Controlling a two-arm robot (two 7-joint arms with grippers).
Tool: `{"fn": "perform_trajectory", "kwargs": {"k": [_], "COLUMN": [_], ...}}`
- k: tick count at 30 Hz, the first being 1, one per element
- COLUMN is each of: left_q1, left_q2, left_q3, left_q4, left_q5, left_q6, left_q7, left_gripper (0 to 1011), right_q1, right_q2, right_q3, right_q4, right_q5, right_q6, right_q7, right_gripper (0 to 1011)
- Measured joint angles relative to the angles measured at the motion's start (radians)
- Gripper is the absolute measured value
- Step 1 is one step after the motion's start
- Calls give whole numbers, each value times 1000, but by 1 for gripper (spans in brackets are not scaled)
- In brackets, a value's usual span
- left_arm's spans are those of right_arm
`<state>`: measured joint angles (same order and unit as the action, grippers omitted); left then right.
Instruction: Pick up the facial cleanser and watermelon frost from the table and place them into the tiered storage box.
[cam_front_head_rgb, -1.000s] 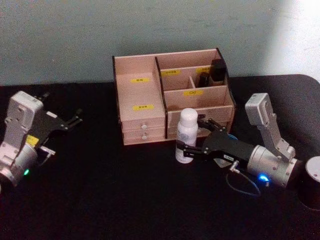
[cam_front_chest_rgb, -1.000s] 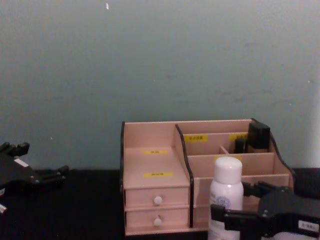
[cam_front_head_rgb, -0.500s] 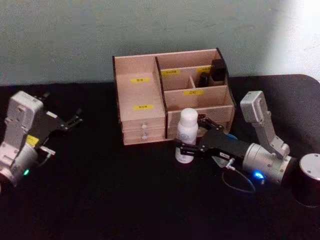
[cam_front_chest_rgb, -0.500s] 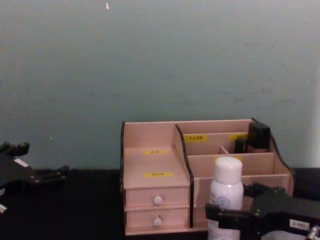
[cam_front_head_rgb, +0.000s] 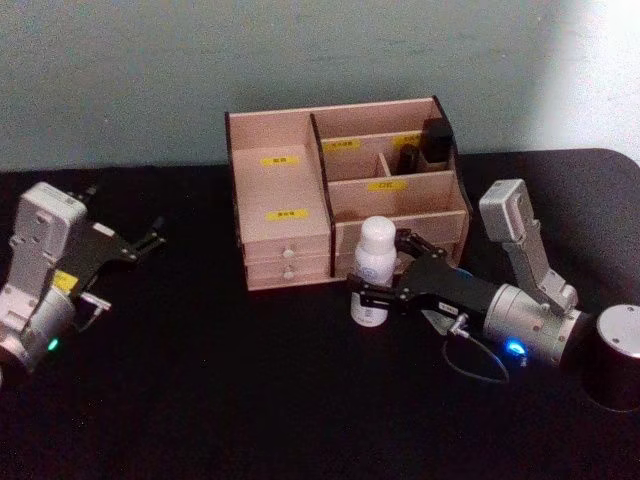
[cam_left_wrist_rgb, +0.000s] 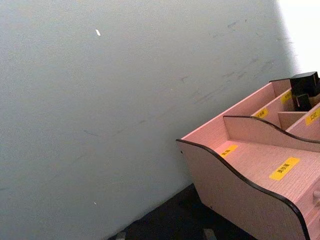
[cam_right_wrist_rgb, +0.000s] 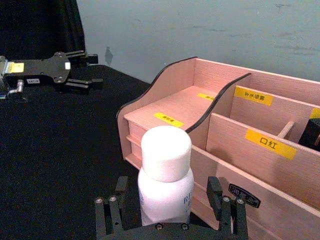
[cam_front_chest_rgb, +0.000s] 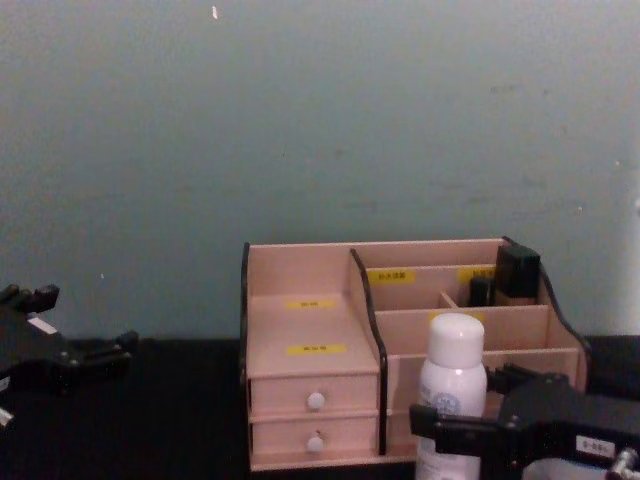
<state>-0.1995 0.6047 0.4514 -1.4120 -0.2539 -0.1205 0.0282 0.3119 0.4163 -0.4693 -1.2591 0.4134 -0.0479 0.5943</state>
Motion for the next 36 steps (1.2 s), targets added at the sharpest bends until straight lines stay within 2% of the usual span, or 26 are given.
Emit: {"fn": "perform_trajectory", "kwargs": {"k": [8,12,22,36], "left_q1": [0,0,0,0], "left_q2": [0,0,0,0], "left_q3": [0,0,0,0], "left_q4": [0,0,0,0], "left_q5": [0,0,0,0], "left_q6": [0,0,0,0], "left_q7": [0,0,0,0], "left_gripper": [1001,1001,1001,1001], "right_q1": [-1,-1,-2,-2], "right_q2": [1,1,2,2], "right_q3": [1,1,1,1], "right_q4": [-1,-1,-2,-2], "right_q5": [0,0,0,0], "right_q6": [0,0,-1,-1], "right_q7": [0,0,0,0], "right_gripper": [982,905,605,594]}}
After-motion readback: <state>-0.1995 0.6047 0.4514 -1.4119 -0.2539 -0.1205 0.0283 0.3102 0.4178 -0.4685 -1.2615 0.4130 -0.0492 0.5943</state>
